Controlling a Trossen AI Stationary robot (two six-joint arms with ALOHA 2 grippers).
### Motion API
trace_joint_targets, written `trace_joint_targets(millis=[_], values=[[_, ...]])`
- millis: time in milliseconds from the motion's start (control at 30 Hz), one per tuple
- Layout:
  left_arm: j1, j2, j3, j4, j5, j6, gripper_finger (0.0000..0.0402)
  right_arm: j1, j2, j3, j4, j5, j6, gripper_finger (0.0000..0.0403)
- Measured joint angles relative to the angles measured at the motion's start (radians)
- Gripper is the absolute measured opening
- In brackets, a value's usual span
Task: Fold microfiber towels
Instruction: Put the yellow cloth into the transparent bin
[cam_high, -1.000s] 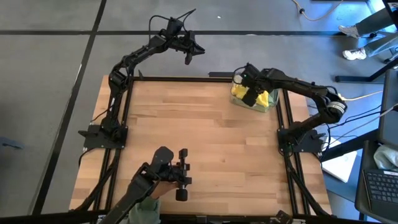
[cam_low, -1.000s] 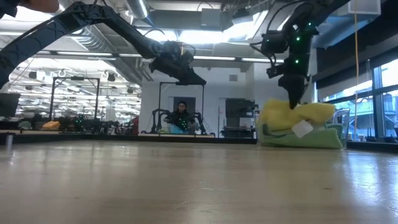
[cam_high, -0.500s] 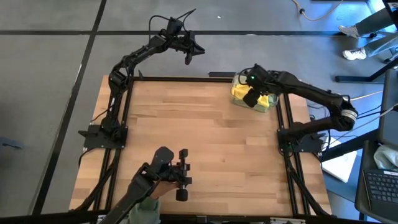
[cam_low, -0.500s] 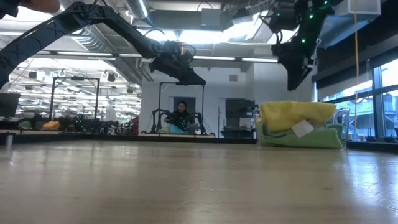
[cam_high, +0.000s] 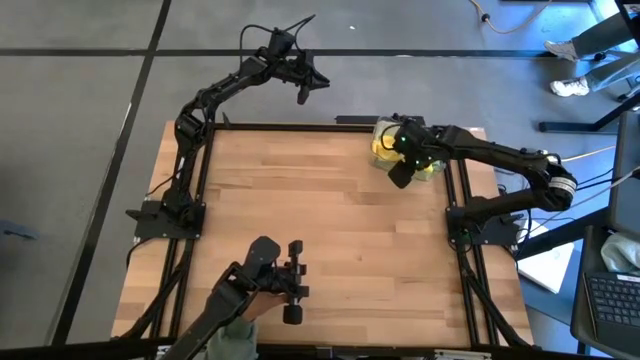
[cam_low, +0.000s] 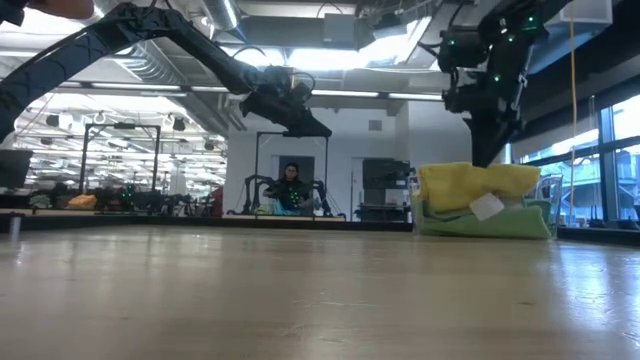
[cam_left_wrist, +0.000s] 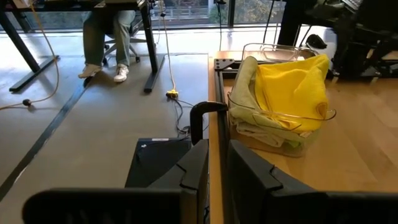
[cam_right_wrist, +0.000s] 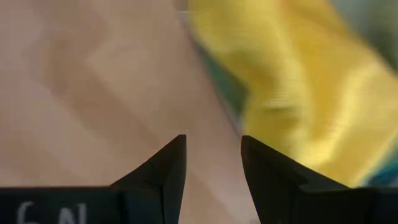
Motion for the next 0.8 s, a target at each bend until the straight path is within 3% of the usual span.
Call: trace_joint_targets(millis=[300,567,800], values=[[0.0,0.0,0.0,-0.001,0.0,0.0,0.0055,-0.088,0.0,-0.06,-0.013,0.129,-0.022,0.0156],[-0.006,0.0,0.0,-0.003,0.0,-0.001,0.0055,-0.15,0.0,-0.251,0.31,0.167,-0.039,0.0156],[-0.032,0.0,0.0,-0.017,0.0,-0.002,0.0055,-0.149,0.0,-0.308,0.51,0.165,-0.055,0.0156]])
